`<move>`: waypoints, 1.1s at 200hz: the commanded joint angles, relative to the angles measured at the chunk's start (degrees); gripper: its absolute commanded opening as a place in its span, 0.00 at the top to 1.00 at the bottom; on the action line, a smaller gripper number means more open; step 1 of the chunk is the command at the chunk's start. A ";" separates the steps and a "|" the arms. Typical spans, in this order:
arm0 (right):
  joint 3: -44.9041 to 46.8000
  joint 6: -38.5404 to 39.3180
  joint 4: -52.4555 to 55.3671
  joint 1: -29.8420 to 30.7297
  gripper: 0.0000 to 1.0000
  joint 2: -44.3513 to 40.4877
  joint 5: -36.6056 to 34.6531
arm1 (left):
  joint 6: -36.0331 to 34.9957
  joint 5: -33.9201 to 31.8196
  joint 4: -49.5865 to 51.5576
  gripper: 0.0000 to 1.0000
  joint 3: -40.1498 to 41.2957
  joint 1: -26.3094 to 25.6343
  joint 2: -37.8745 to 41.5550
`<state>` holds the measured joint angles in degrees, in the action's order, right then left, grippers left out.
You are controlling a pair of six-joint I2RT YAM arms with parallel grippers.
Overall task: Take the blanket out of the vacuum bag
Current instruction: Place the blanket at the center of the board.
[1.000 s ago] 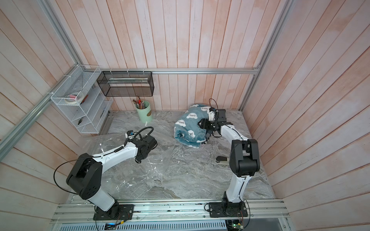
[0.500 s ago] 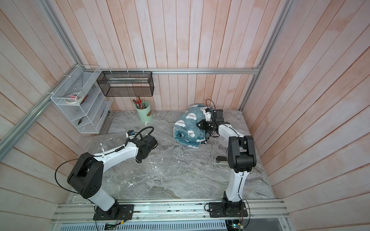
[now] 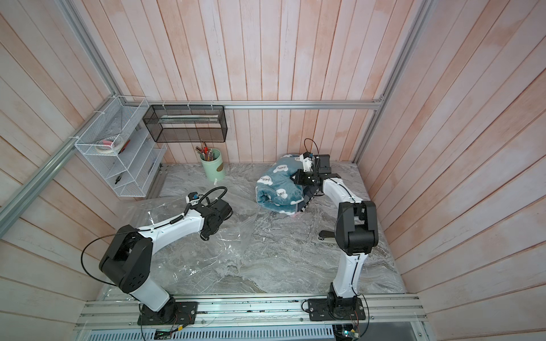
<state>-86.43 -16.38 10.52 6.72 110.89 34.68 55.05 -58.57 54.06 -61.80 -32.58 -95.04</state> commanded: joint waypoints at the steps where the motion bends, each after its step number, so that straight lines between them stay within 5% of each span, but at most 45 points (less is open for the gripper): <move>1: -2.66 -2.70 -3.29 0.15 1.00 -3.28 1.74 | 0.06 -1.02 -0.54 1.00 1.03 0.37 0.64; 55: -2.23 -4.17 -6.44 -0.19 1.00 -10.37 -2.88 | -0.33 -0.95 -1.01 1.00 0.84 0.33 0.48; 110: 15.18 -7.61 -13.07 -1.26 1.00 -24.30 -19.71 | -0.91 -0.23 -1.90 1.00 0.27 0.23 -0.85; 151: 28.42 -11.83 -22.92 -4.12 1.00 -18.29 -14.69 | -1.26 -0.98 -1.44 1.00 1.25 0.23 0.52; 181: 30.12 -12.50 -24.96 -4.70 1.00 -11.33 -10.45 | -0.99 -0.94 -1.15 1.00 2.36 0.23 1.99; 207: 30.72 -9.31 -21.38 -4.18 0.60 -13.79 -15.07 | -1.02 -0.81 -0.98 1.00 2.53 0.23 2.28; 220: 30.11 -6.00 -16.47 -2.71 0.48 -17.56 -21.91 | -0.91 -0.69 -1.00 1.00 2.42 0.22 2.20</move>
<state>-55.90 -26.79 -10.83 2.11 98.98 20.78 54.19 -58.54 52.90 -59.88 -32.58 -93.95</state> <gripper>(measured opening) 0.444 0.045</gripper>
